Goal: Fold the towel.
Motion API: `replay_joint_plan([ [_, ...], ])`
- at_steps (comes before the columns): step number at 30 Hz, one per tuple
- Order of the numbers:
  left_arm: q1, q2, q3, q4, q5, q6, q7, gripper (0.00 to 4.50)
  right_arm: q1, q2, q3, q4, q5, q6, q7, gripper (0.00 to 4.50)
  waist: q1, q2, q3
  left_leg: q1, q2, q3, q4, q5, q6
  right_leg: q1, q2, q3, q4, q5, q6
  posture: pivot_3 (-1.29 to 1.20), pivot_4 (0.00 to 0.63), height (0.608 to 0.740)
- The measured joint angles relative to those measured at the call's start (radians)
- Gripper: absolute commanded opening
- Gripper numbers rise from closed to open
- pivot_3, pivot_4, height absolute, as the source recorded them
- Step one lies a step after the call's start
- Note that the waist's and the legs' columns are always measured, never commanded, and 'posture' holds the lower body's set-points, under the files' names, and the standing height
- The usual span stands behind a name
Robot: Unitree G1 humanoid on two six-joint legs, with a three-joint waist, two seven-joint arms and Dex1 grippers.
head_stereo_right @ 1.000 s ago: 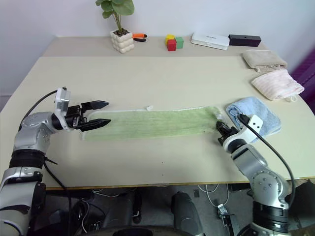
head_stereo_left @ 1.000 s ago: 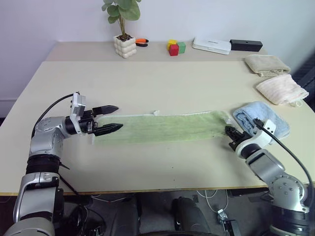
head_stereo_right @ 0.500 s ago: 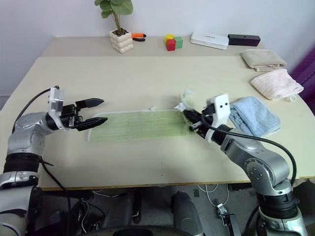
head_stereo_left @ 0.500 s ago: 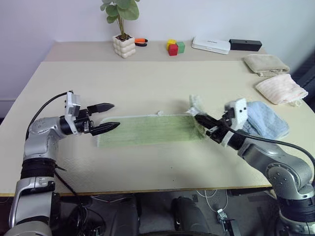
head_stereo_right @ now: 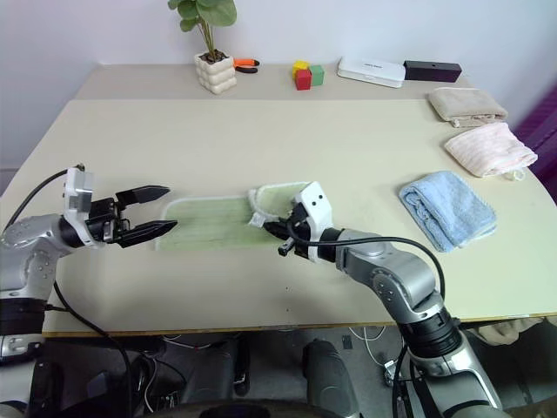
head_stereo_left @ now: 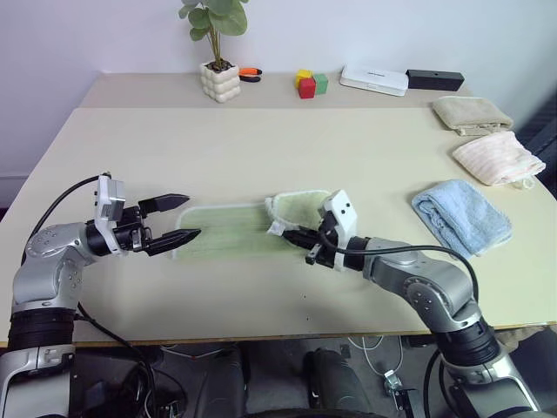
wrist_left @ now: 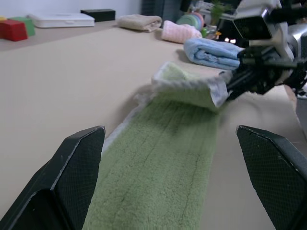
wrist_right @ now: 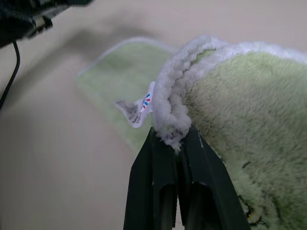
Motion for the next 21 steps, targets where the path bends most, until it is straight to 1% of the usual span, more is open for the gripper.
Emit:
replay_joint_plan([
  [6, 0.004, 0.001, 0.001, -0.01, -0.008, 0.005, 0.022, 4.5, -0.013, 0.052, 0.018, 0.051, -0.091, -0.027, 0.032, 0.04, -0.003, 0.0, 0.0, 0.0, 0.0, 0.0, 0.0, 0.0, 0.0, 0.0, 0.0, 0.0, 0.0, 0.0, 0.0, 0.0, 0.15, 0.735],
  [11, 0.004, 0.001, 0.001, -0.01, -0.008, 0.003, 0.026, 4.5, -0.028, 0.1, 0.069, 0.075, -0.163, -0.061, 0.051, 0.04, -0.002, 0.0, 0.0, 0.0, 0.0, 0.0, 0.0, 0.0, 0.0, -0.001, 0.0, 0.0, 0.0, 0.0, 0.0, 0.0, 0.15, 0.735],
  [14, 0.004, 0.0, 0.0, -0.01, -0.008, -0.001, 0.027, 4.5, -0.019, 0.128, 0.074, 0.078, -0.166, -0.059, 0.073, 0.9, -0.001, 0.0, 0.0, 0.0, 0.0, 0.0, 0.0, 0.0, 0.0, 0.0, 0.0, 0.0, 0.0, 0.0, 0.0, 0.0, 0.15, 0.735],
  [16, 0.004, 0.0, 0.0, -0.008, -0.008, -0.003, 0.029, 4.5, -0.011, 0.126, 0.079, 0.078, -0.174, -0.06, 0.09, 1.82, -0.002, 0.0, 0.0, 0.0, 0.0, 0.0, 0.0, 0.0, 0.0, 0.0, 0.0, 0.0, 0.0, 0.0, 0.0, 0.0, 0.15, 0.735],
  [17, 0.004, 0.0, -0.001, -0.008, -0.008, -0.003, 0.029, 4.5, -0.011, 0.125, 0.081, 0.078, -0.187, -0.061, 0.095, 2.4, -0.002, 0.0, 0.0, 0.0, 0.0, 0.0, 0.0, 0.0, 0.0, 0.0, 0.0, 0.0, 0.0, 0.0, 0.0, 0.0, 0.15, 0.735],
  [18, 0.002, 0.0, -0.003, -0.007, -0.008, -0.004, 0.029, 4.5, -0.011, 0.125, 0.081, 0.078, -0.197, -0.063, 0.095, 2.84, -0.002, 0.0, 0.0, 0.0, 0.0, 0.0, 0.0, 0.0, 0.0, 0.0, 0.0, 0.0, 0.0, 0.0, 0.0, 0.0, 0.15, 0.735],
  [21, -0.004, 0.0, -0.004, 0.0, -0.007, -0.005, 0.029, 4.5, -0.011, 0.125, 0.08, 0.078, -0.218, -0.064, 0.098, 4.45, -0.003, 0.0, 0.0, 0.0, 0.0, 0.0, 0.0, 0.0, 0.0, -0.001, 0.0, 0.0, 0.0, 0.0, 0.0, 0.0, 0.15, 0.735],
])
